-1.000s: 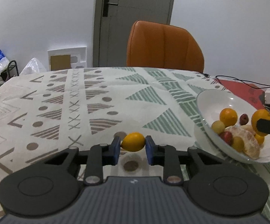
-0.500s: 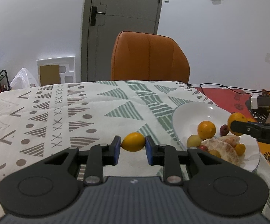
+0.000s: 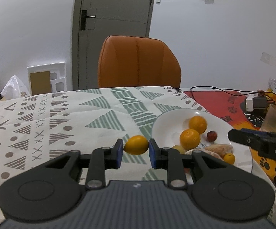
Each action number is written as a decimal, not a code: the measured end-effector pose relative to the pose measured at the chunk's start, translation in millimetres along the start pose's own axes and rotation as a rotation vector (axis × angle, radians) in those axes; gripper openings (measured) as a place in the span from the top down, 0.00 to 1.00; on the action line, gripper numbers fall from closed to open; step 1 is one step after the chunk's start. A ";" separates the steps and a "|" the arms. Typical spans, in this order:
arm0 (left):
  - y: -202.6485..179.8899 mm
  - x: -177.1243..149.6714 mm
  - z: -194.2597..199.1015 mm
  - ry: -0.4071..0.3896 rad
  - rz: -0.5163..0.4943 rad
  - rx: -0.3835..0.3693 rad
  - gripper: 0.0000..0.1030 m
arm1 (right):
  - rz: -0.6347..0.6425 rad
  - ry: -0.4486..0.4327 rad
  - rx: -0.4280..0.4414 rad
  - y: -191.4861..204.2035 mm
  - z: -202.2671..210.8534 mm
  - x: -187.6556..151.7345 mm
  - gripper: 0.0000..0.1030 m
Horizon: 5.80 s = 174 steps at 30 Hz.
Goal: Organize fruits
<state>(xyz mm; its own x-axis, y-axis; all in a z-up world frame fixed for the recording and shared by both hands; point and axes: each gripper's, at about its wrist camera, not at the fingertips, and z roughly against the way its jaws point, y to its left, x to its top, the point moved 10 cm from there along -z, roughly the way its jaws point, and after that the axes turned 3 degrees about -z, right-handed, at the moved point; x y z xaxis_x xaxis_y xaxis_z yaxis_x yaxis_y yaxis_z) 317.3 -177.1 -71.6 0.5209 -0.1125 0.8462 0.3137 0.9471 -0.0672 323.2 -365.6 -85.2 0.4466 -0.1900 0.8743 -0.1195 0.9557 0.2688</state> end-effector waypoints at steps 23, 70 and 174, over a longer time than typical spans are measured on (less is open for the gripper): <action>-29.6 5.5 -0.7 0.022 -0.024 -0.024 0.63 | -0.043 0.006 0.010 -7.0 20.9 -19.8 0.45; 60.5 -38.6 172.3 -0.012 0.103 0.231 0.00 | 0.051 0.007 0.145 99.4 85.5 -34.1 0.00; 78.4 -85.8 237.7 0.021 0.100 0.292 0.00 | 0.085 0.039 0.142 130.2 125.8 -62.0 0.00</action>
<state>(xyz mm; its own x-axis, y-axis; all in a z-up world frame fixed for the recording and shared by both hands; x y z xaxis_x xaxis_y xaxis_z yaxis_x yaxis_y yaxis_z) 108.5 -21.8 -23.8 0.5547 -0.0181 0.8319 0.0207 0.9998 0.0080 168.4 -257.7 -53.6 0.4637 -0.0987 0.8805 -0.2808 0.9262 0.2517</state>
